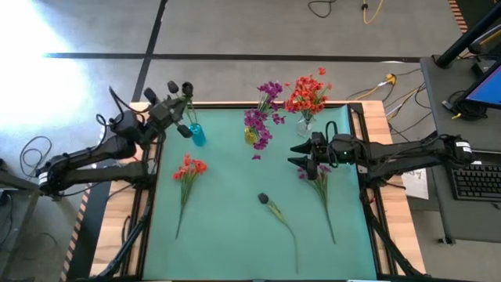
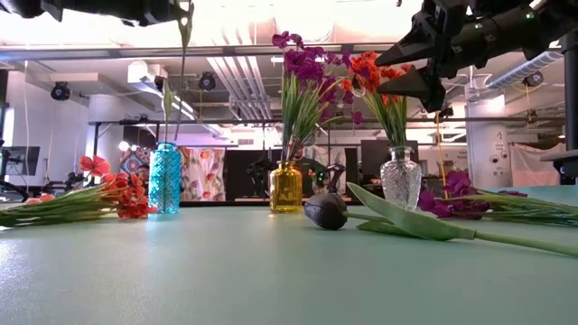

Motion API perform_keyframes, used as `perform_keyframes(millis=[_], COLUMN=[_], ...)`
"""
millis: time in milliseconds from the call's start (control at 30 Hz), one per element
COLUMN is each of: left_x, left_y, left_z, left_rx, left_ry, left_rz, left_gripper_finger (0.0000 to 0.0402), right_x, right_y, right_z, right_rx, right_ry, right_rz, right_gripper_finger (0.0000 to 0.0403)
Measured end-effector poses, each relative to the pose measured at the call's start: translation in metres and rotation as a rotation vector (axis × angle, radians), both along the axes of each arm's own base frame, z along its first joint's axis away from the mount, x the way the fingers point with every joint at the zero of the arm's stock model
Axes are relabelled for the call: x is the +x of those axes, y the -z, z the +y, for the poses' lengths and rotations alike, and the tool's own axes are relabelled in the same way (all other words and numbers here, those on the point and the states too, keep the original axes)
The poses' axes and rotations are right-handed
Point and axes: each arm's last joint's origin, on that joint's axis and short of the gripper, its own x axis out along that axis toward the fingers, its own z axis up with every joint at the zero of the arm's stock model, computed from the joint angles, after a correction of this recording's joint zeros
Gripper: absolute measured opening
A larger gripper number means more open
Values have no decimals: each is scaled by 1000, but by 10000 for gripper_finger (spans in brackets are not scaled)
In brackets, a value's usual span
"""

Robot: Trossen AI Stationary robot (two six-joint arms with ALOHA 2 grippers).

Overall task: Sort flowers into vase by color
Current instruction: Put the left black flower into the blue vase

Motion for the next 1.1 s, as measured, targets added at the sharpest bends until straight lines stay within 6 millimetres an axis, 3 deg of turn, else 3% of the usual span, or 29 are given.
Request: perform_keyframes(millis=[367,533,667,1100], left_x=[2,-4,-5,1], left_y=[9,-15,-22,-8], left_z=[1,-1,-2,2], left_rx=[3,-8,-51,-91], left_ry=[-10,1,5,-24], left_rz=[26,-65,-17,67], left_gripper_finger=[0,0,0,0], right_x=[3,3,3,3], right_y=[4,4,4,4], right_z=[0,0,0,0], right_rx=[8,15,21,41], right_ry=[2,4,5,11], right_rz=[18,17,16,14], right_gripper_finger=[244,244,244,244])
